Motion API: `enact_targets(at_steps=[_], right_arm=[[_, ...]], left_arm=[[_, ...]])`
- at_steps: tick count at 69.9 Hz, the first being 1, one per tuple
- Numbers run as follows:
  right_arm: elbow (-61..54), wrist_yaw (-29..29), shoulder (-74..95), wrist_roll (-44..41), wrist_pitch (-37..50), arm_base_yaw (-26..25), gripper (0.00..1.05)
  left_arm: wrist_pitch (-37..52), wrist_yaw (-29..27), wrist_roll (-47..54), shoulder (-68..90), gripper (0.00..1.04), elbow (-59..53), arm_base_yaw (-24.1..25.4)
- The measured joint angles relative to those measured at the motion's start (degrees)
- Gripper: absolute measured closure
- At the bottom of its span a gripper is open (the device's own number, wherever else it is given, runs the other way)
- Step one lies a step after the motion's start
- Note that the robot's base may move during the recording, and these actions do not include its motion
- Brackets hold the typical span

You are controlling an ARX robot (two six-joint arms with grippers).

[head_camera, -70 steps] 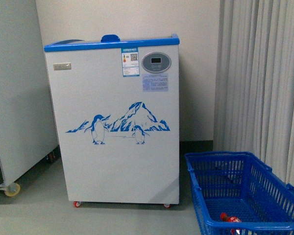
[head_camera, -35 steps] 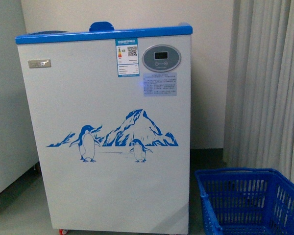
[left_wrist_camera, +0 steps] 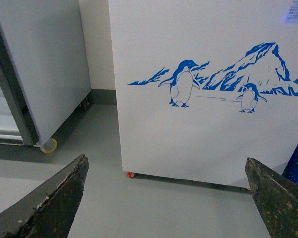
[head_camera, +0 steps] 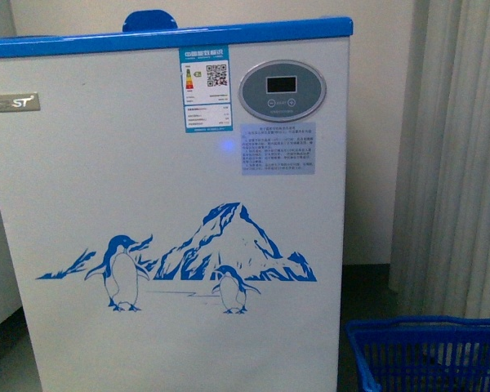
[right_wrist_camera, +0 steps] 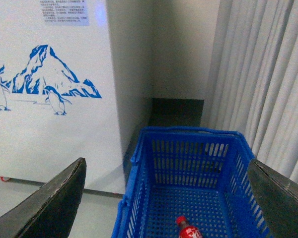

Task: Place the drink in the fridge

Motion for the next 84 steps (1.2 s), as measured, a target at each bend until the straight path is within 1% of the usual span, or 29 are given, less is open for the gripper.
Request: enact_targets(at_steps=[21,23,24,26,27,28,30,32,35,37,42,44,49,56,65,72,84], right_arm=[[0.1,0.4,0.3,0.0,-0.2,0.0,0.08],[0.6,2.0,1.6,0.4,-2.3,0.5,0.08],[2.3,4.4,3.4,0.3,-6.4,0.5,0.08],[5.2,6.0,8.1,0.1,-12.5,0.3,0.08],[6.2,6.8,10.0,-0.3,-14.1,-0.1,0.08],[7.8,6.9,14.3,-1.0,-16.7,-1.3,0.08],[8.6,6.7,18.4,-1.9,-17.2,-2.8,0.08],[9.0,5.3,24.7,-3.3,-16.0,-5.1,0.08],[9.5,3.3,35.0,-5.8,-11.1,-9.2,0.08],[9.7,3.1,39.2,-6.9,-8.5,-10.7,0.08],[11.2,3.1,55.8,-12.3,3.5,-15.4,0.08],[11.8,3.1,59.6,-13.5,6.5,-16.1,0.08],[14.4,3.1,75.6,-20.9,18.6,-17.7,0.08],[17.8,3.2,93.1,-28.4,28.9,-18.5,0.08],[24.2,3.5,113.8,-33.5,35.4,-18.6,0.08],[29.8,4.0,125.9,-34.6,37.1,-18.6,0.08],[38.5,3.8,140.7,-34.9,38.3,-18.6,0.08]], left_arm=[[0.0,0.1,0.0,0.1,0.08,0.0,0.0],[0.0,0.0,0.0,0.1,0.08,0.0,0.0],[0.0,0.0,0.0,0.1,0.08,0.0,0.0],[0.0,0.0,0.0,0.1,0.08,0.0,0.0],[0.0,0.0,0.0,0.1,0.08,0.0,0.0],[0.0,0.1,0.0,0.1,0.08,0.0,0.0],[0.0,0.0,0.0,0.1,0.08,0.0,0.0],[0.0,0.0,0.0,0.1,0.08,0.0,0.0],[0.0,0.0,0.0,0.1,0.08,0.0,0.0],[0.0,0.0,0.0,0.1,0.08,0.0,0.0],[0.0,0.0,0.0,0.1,0.08,0.0,0.0],[0.0,0.0,0.0,0.1,0.08,0.0,0.0],[0.0,0.0,0.0,0.1,0.08,0.0,0.0],[0.0,0.0,0.0,0.1,0.08,0.0,0.0],[0.0,0.0,0.0,0.1,0.08,0.0,0.0],[0.0,0.0,0.0,0.1,0.08,0.0,0.0],[0.0,0.0,0.0,0.1,0.08,0.0,0.0]])
